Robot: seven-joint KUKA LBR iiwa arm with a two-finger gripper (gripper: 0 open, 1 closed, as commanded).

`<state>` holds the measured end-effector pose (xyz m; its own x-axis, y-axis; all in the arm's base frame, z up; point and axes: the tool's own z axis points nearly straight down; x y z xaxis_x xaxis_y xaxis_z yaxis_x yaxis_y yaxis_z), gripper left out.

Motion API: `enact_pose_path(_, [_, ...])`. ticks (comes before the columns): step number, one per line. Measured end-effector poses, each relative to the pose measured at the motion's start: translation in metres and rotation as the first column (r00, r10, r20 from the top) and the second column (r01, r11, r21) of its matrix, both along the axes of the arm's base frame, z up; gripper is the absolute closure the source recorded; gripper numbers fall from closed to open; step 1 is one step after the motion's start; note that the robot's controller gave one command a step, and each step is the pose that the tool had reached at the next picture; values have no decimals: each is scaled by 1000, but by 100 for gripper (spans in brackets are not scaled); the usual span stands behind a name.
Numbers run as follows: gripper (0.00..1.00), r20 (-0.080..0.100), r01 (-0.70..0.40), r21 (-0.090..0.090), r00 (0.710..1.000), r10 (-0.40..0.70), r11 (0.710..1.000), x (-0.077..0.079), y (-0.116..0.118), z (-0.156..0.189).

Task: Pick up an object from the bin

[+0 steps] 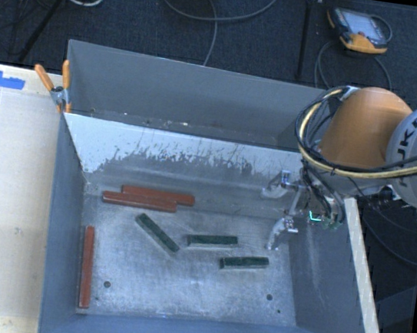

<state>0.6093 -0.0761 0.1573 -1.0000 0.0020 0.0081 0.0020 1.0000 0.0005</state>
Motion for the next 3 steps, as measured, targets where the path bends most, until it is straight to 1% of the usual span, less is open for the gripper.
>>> enact_pose_path(1, [0,7,-2,-1,1000,2,1000,2,0,5])
enact_pose_path(2, [0,13,277,0,961,-277,961,-5,19,-37])
enact_pose_path(3, [0,2,413,-2,911,-413,911,-12,39,-52])
